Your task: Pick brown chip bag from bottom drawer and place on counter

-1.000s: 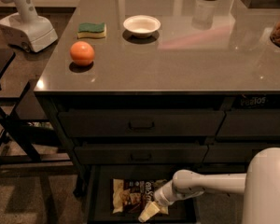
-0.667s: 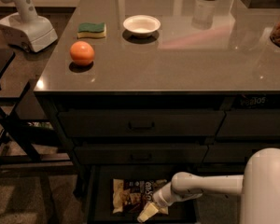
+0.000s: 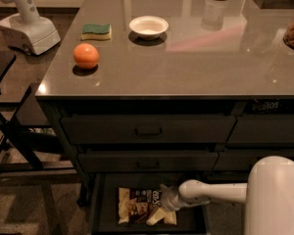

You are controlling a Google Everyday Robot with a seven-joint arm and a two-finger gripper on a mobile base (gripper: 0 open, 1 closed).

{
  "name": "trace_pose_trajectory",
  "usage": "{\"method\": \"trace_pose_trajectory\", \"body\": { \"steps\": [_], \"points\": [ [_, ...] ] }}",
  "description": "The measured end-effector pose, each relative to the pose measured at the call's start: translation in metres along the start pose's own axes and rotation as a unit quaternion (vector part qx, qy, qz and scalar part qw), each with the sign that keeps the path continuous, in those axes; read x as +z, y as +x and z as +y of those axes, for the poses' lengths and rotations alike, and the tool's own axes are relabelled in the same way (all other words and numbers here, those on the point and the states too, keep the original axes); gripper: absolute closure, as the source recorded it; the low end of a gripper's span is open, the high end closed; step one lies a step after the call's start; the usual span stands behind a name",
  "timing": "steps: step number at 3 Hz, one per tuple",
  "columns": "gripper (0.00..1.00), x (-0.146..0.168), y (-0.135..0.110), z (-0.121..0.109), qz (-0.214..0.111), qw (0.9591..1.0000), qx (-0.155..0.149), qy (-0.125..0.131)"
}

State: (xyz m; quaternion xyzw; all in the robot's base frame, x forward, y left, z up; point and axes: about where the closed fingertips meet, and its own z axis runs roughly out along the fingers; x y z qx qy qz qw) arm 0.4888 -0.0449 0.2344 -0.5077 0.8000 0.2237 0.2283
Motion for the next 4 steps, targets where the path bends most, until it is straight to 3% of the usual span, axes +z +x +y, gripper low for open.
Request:
{"method": "trace_pose_trajectory", "body": {
  "steps": [4],
  "points": [
    [0.0, 0.063, 0.018, -0.037, 0.007, 0.9992, -0.037, -0.009]
  ]
}}
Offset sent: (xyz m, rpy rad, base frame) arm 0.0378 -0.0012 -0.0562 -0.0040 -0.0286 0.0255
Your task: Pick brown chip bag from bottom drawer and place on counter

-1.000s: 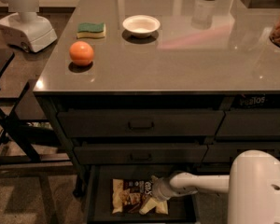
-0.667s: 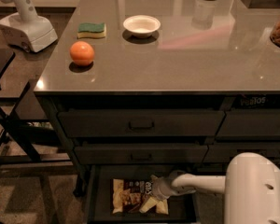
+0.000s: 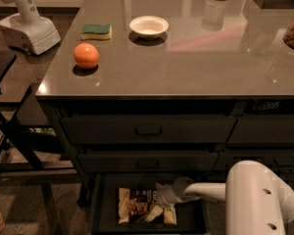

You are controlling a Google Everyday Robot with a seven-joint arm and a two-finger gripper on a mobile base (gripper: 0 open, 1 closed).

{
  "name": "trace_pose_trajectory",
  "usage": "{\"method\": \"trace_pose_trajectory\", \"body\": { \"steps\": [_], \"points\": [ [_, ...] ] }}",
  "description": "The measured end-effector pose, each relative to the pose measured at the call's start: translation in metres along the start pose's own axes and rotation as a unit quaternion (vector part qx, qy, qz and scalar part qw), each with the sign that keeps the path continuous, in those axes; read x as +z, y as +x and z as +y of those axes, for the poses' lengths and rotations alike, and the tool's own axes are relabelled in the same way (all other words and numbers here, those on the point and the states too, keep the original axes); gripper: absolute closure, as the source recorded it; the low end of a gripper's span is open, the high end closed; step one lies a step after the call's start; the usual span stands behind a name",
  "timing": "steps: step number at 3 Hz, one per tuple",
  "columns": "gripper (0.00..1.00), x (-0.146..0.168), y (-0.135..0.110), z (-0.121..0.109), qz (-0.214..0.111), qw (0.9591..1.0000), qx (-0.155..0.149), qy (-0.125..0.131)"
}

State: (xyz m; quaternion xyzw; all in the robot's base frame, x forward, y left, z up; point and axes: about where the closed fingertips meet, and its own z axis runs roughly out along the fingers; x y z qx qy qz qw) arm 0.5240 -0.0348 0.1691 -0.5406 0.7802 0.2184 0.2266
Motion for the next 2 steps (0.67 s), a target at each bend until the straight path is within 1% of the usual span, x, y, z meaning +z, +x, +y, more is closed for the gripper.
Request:
{"method": "trace_pose_trajectory", "body": {
  "steps": [1, 2],
  "points": [
    [0.0, 0.018, 0.01, 0.004, 0.01, 0.9998, -0.007, -0.013],
    [0.0, 0.033, 0.02, 0.008, 0.018, 0.9995, -0.006, -0.024]
  ]
}}
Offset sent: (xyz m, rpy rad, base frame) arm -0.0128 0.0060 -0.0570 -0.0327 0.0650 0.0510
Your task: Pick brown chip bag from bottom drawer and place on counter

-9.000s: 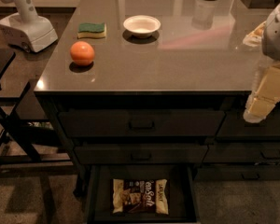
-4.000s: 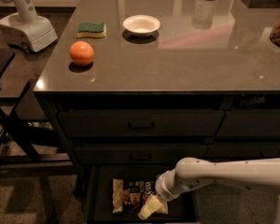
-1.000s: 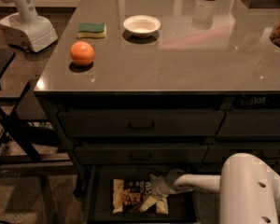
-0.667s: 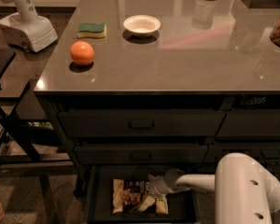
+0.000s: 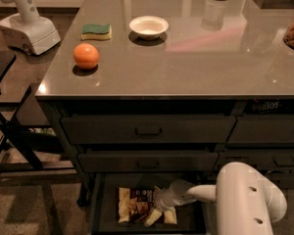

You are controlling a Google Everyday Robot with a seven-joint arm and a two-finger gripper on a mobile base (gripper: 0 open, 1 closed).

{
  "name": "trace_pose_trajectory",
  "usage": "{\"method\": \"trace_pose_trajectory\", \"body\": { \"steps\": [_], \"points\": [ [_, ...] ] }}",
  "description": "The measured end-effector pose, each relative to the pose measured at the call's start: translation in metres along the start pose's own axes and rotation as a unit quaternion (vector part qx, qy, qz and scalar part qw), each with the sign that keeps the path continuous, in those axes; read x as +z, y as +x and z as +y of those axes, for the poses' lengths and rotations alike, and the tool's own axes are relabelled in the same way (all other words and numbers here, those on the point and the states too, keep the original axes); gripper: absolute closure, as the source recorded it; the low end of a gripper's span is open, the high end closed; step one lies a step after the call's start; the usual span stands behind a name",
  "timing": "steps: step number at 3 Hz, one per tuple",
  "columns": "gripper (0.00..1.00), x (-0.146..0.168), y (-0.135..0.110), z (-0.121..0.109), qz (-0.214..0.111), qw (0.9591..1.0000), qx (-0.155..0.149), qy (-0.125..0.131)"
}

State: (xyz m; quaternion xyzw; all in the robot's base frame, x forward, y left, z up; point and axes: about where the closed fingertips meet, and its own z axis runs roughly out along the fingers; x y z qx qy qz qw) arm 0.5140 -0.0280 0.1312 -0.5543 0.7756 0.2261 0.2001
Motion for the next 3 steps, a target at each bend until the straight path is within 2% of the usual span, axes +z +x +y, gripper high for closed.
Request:
{"method": "trace_pose_trajectory", "body": {
  "steps": [1, 3],
  "points": [
    [0.0, 0.0093, 0.0087, 0.008, 0.018, 0.9997, 0.014, -0.004],
    [0.43, 0.0096, 0.009, 0.0083, 0.018, 0.9997, 0.015, -0.005]
  ]
}}
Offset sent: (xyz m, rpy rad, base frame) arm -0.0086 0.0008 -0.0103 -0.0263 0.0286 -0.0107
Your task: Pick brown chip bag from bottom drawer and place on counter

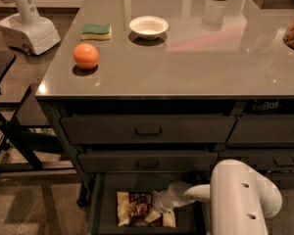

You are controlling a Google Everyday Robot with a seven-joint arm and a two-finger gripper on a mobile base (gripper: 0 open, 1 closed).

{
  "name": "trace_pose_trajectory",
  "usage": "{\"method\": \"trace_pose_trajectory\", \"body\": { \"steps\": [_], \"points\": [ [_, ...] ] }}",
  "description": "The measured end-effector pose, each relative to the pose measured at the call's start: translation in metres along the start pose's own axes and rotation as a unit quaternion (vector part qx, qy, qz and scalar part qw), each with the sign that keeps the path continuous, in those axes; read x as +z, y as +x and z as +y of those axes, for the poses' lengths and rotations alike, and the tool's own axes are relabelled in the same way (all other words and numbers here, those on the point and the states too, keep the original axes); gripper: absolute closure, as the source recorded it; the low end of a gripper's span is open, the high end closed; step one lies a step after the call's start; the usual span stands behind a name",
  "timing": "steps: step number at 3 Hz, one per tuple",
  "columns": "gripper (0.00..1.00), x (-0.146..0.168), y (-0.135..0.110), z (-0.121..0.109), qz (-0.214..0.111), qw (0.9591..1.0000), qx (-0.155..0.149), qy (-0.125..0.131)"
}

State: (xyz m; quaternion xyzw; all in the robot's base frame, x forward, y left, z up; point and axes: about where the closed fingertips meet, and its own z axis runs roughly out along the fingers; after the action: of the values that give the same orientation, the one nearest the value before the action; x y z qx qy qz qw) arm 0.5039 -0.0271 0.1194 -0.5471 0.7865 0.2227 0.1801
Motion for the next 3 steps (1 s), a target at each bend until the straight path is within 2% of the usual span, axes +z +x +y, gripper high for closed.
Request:
{"method": "trace_pose_trajectory", "body": {
  "steps": [2, 3],
  "points": [
    [0.89, 0.0, 0.0, 0.0001, 0.0, 1.0, 0.0, 0.0],
    [1.0, 0.0001, 0.0, 0.0001, 0.0, 1.0, 0.0, 0.0]
  ]
}}
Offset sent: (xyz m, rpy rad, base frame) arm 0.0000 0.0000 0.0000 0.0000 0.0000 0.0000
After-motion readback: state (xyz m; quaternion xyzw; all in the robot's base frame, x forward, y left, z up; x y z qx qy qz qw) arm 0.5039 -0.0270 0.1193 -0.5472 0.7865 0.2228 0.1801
